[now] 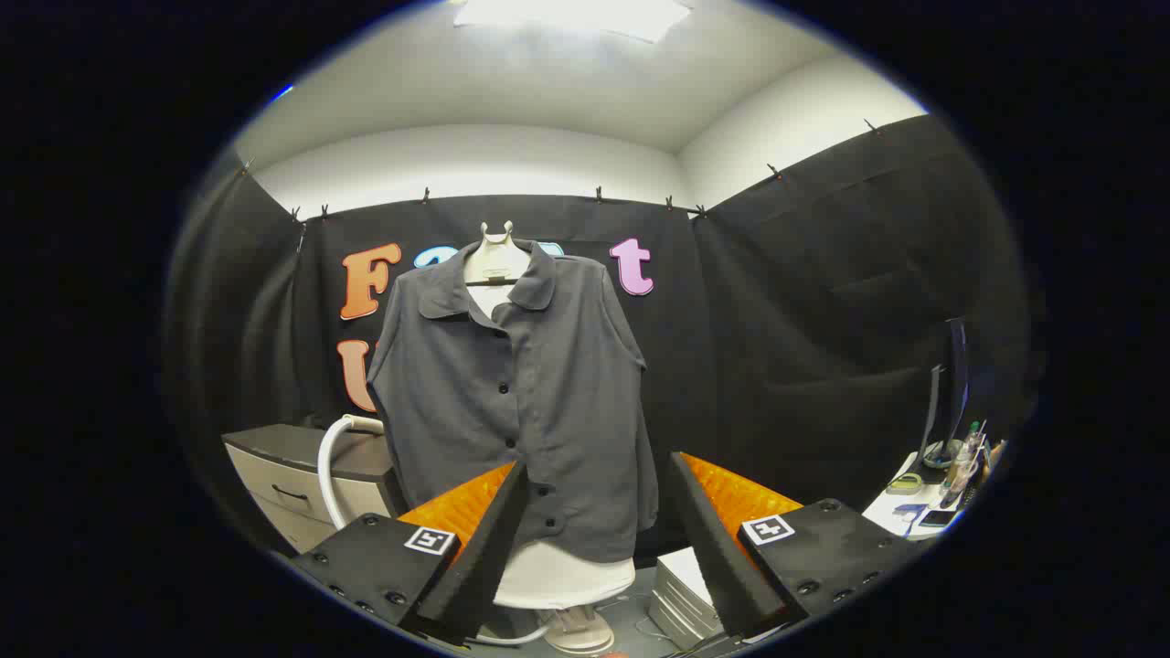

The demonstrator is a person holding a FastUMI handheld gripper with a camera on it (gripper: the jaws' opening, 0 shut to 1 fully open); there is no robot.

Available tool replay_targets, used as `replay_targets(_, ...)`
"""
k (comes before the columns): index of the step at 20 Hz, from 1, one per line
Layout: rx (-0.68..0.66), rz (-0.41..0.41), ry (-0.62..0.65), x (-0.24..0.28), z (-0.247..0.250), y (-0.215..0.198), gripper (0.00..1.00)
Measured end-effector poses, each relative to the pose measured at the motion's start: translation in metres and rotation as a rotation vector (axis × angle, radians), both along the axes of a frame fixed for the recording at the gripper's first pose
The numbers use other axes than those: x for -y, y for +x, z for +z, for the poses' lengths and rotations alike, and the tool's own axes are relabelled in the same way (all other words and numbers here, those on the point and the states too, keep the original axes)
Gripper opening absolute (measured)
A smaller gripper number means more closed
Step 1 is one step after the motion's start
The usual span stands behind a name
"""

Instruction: Iron the clothes twice with a garment steamer, once on the left side and once on the right side.

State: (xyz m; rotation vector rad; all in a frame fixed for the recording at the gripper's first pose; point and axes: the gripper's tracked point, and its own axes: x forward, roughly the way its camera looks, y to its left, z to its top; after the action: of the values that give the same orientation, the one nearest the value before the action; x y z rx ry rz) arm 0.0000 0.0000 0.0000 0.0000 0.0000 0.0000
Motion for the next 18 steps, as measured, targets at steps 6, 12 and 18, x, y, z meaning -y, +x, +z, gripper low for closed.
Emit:
replay_targets(6, 0.005, 0.026, -0.019, -0.023, 0.017, 0.003, 0.98)
replay_targets(12, -0.03, 0.065, -0.005, -0.04, 0.011, 0.0, 0.98)
replay_targets(18, -0.072, 0.014, 0.063, -0.035, -0.001, 0.003, 0.98)
